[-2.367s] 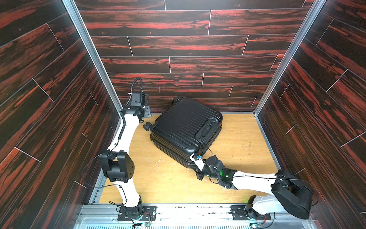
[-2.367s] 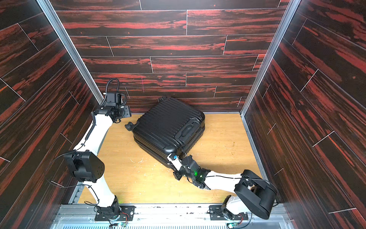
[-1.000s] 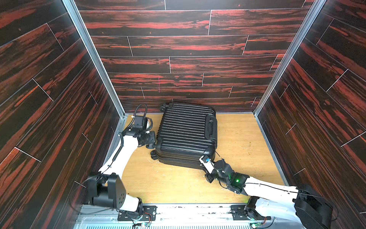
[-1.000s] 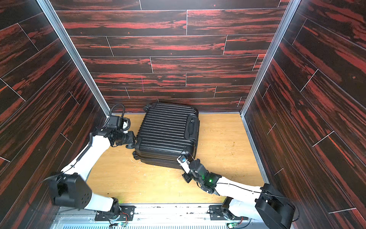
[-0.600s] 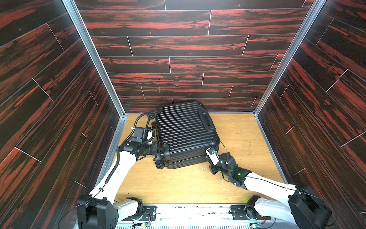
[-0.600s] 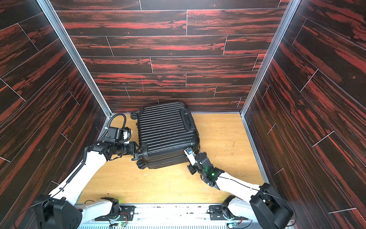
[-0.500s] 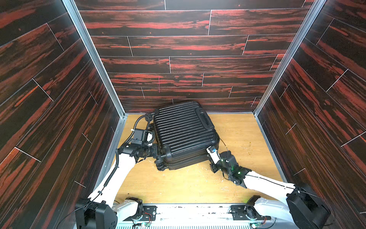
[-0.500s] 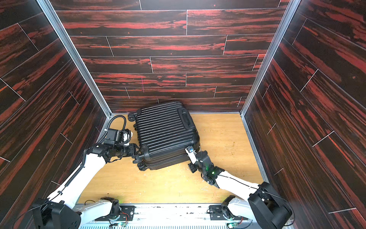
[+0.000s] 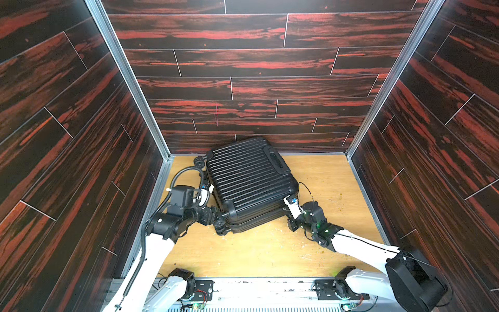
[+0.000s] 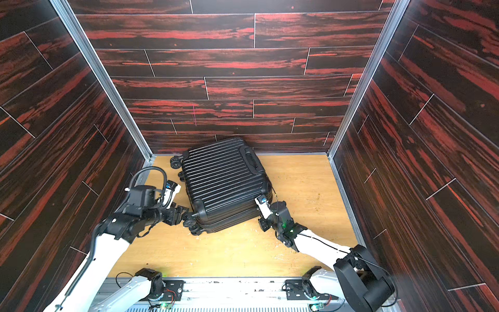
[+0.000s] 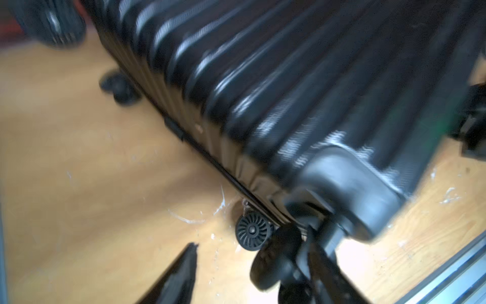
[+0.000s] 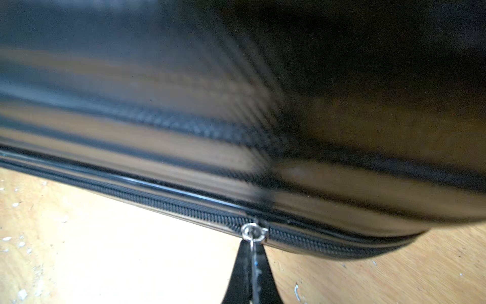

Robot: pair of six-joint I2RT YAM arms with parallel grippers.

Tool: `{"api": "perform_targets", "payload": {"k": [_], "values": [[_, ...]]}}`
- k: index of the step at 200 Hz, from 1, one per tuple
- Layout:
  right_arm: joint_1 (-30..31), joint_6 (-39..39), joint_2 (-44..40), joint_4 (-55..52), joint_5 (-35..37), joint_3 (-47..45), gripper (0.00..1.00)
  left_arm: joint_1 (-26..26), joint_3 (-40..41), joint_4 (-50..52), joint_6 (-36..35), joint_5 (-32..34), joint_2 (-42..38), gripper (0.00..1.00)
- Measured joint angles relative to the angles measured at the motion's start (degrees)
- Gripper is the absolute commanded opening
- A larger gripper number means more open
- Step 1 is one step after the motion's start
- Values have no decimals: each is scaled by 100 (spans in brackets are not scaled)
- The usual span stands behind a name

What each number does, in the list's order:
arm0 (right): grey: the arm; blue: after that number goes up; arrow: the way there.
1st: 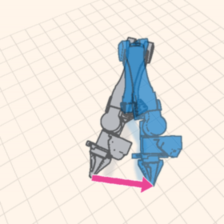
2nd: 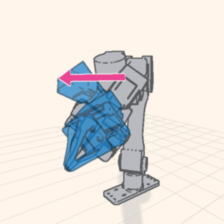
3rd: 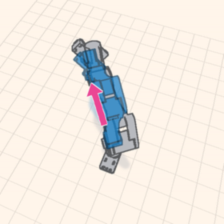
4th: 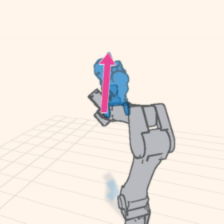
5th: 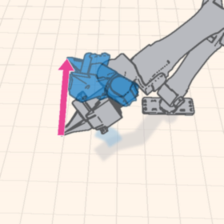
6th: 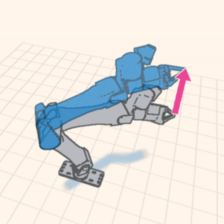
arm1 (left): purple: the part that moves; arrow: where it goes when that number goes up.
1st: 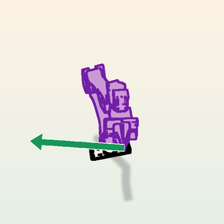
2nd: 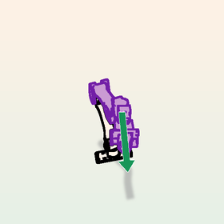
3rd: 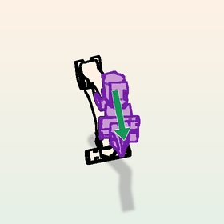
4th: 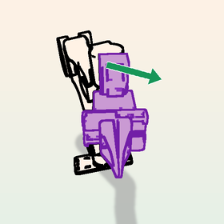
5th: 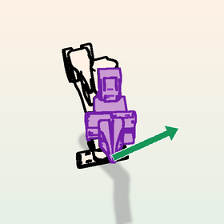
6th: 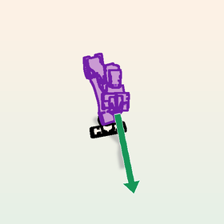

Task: Close the suitcase zippers
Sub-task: Zip the zipper on the suitcase.

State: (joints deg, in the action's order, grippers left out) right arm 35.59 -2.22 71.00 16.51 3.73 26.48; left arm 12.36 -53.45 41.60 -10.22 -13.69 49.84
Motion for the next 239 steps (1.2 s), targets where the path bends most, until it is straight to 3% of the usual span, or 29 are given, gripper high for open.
{"api": "perform_targets", "payload": {"k": [27, 52, 74, 117, 205, 239], "values": [[0, 0, 4, -7, -31, 4, 0, 2, 199, -37, -1047, -284, -352, 85], [-4, 0, 4, -24, -57, 15, 0, 4, 223, 168, -1694, -485, -216, 86], [-4, 0, 7, -24, -63, 15, 0, 4, 190, 444, -2048, -540, 205, 95], [-11, 0, 7, -26, -81, 15, 0, 11, 168, 688, -2367, -555, 765, 93], [-33, -2, 15, -17, -155, 15, 0, 221, 105, 638, -2468, -551, 1239, 58], [-42, -24, 15, -20, -181, 15, 0, 361, 74, 638, -2439, -577, 1248, 51]]}}
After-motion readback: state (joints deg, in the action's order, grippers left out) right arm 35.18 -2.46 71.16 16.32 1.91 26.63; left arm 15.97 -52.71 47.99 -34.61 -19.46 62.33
